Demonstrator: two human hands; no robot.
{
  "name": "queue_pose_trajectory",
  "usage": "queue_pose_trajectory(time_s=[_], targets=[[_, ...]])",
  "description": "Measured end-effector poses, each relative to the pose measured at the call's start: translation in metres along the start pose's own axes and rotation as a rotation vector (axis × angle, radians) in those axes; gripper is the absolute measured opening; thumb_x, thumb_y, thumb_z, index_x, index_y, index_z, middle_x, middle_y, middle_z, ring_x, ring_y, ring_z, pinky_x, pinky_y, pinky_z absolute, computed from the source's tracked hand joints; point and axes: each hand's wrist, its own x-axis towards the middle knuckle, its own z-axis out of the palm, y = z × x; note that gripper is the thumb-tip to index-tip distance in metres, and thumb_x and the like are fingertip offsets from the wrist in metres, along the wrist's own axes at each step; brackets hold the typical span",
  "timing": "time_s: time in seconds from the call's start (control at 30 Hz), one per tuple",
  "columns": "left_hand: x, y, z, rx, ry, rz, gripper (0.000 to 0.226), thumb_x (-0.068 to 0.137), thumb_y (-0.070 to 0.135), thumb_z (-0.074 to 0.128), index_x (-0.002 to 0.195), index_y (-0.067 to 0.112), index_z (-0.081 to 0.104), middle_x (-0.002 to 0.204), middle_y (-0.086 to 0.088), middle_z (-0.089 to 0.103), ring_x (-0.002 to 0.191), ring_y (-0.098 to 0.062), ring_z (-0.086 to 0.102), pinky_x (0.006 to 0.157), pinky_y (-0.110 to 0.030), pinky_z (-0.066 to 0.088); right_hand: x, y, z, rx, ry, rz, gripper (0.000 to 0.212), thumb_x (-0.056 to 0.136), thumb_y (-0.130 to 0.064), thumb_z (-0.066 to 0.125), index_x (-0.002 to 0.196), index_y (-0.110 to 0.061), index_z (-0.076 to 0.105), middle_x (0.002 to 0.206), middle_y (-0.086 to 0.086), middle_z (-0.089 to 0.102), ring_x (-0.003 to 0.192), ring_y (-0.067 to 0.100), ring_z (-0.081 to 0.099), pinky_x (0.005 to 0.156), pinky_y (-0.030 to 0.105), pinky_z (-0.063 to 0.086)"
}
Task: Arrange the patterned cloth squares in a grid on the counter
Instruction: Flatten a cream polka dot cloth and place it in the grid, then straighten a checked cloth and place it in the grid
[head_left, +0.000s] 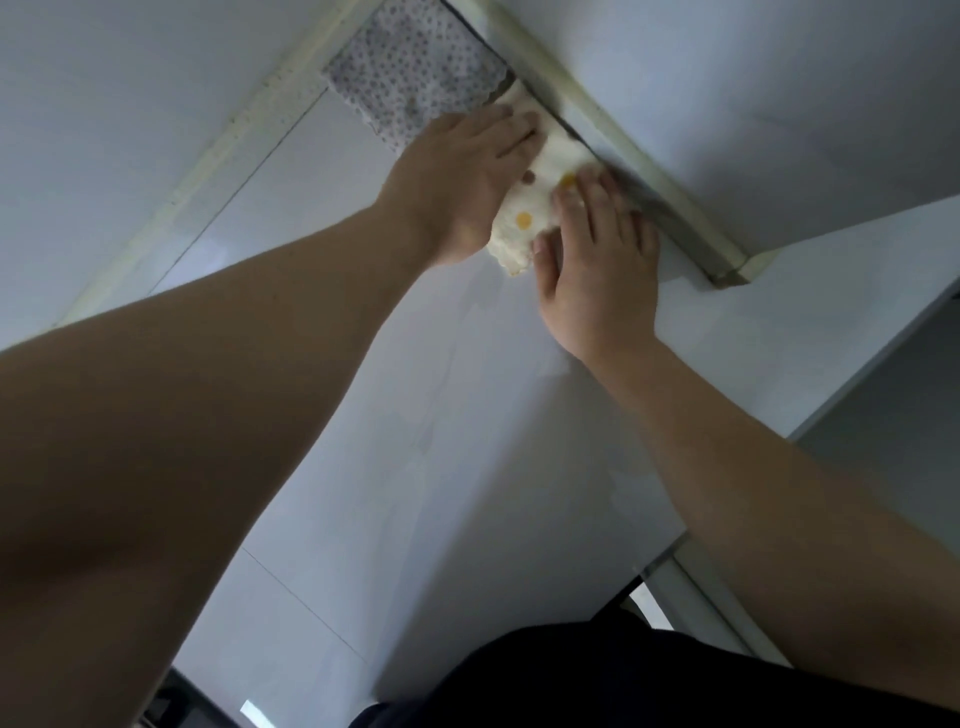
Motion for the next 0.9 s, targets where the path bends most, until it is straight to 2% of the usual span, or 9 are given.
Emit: queue_pose_trajectory(time_s=[0.1, 0.23, 0.33, 0.43, 0.57, 0.63, 0.77, 0.9], targets=[[0.002, 0.004, 0.004, -0.033, -0.101, -0.058, 0.067, 0.101, 0.016, 0.040, 0.162, 0.017, 0.012, 0.170, 0.000, 0.009, 0.156, -0.021, 0.011, 0.124, -0.041, 0.019, -0.002, 0.001, -0.001, 0.042, -0.008, -0.011, 0.040, 0.100, -0.036, 0.051, 0.132, -0.013, 0.061, 0.149, 0.012, 0.053, 0.139, 0.030, 0.049, 0.104, 0.046, 0.040], [-0.001, 0.021, -0.012, -0.133, -0.160, -0.158, 0.072, 0.099, 0.008, 0.044, 0.162, 0.018, 0.011, 0.170, 0.001, 0.005, 0.156, -0.018, 0.007, 0.126, -0.039, 0.017, 0.000, -0.001, -0.005, 0.079, -0.052, -0.005, 0.037, 0.096, -0.035, 0.052, 0.125, -0.013, 0.063, 0.147, 0.012, 0.054, 0.138, 0.031, 0.049, 0.104, 0.047, 0.042], [-0.027, 0.029, -0.024, -0.209, -0.078, -0.232, 0.070, 0.096, 0.001, 0.045, 0.160, 0.019, 0.024, 0.168, 0.002, 0.020, 0.153, -0.021, 0.021, 0.123, -0.038, 0.024, 0.001, -0.003, -0.015, 0.089, -0.073, 0.007, 0.030, 0.091, -0.032, 0.054, 0.112, -0.013, 0.064, 0.137, 0.011, 0.059, 0.128, 0.032, 0.055, 0.100, 0.046, 0.043], [-0.073, 0.038, -0.025, -0.270, 0.019, -0.361, 0.060, 0.094, -0.001, 0.041, 0.150, 0.021, 0.046, 0.154, 0.003, 0.043, 0.141, -0.024, 0.040, 0.115, -0.040, 0.037, -0.009, -0.013, -0.031, 0.127, -0.075, 0.025, 0.019, 0.084, -0.023, 0.051, 0.097, -0.015, 0.063, 0.113, 0.007, 0.065, 0.111, 0.032, 0.060, 0.087, 0.043, 0.044], [-0.148, 0.059, -0.007, -0.381, 0.093, -0.563, 0.047, 0.096, 0.005, 0.042, 0.135, 0.024, 0.060, 0.140, 0.002, 0.057, 0.131, -0.021, 0.050, 0.109, -0.037, 0.042, -0.043, -0.044, -0.046, 0.321, -0.102, 0.020, 0.022, 0.083, -0.017, 0.043, 0.086, -0.012, 0.065, 0.092, 0.010, 0.063, 0.084, 0.036, 0.058, 0.068, 0.037, 0.034], [-0.189, 0.074, 0.005, -0.460, 0.120, -0.663, 0.041, 0.096, 0.008, 0.045, 0.127, 0.024, 0.066, 0.131, 0.003, 0.062, 0.124, -0.020, 0.055, 0.104, -0.034, 0.045, -0.069, -0.059, -0.053, 0.416, -0.157, -0.036, 0.024, 0.085, -0.016, 0.041, 0.086, -0.011, 0.065, 0.090, 0.010, 0.063, 0.082, 0.035, 0.057, 0.067, 0.037, 0.033], [-0.267, 0.113, 0.021, -0.616, 0.197, -0.877, 0.031, 0.096, 0.009, 0.050, 0.114, 0.022, 0.073, 0.117, 0.004, 0.069, 0.112, -0.019, 0.062, 0.096, -0.032, 0.049, -0.119, -0.089, -0.070, 0.549, -0.289, -0.142, 0.026, 0.091, -0.017, 0.039, 0.086, -0.011, 0.064, 0.089, 0.008, 0.064, 0.081, 0.031, 0.057, 0.070, 0.045, 0.045], [-0.339, 0.147, 0.033, -0.701, 0.239, -1.039, 0.027, 0.098, 0.010, 0.052, 0.110, 0.022, 0.074, 0.112, 0.007, 0.070, 0.103, -0.014, 0.063, 0.090, -0.026, 0.048, -0.168, -0.121, -0.086, 0.629, -0.444, -0.263, 0.032, 0.091, -0.022, 0.035, 0.087, -0.012, 0.064, 0.087, 0.004, 0.063, 0.081, 0.027, 0.057, 0.075, 0.048, 0.048]])
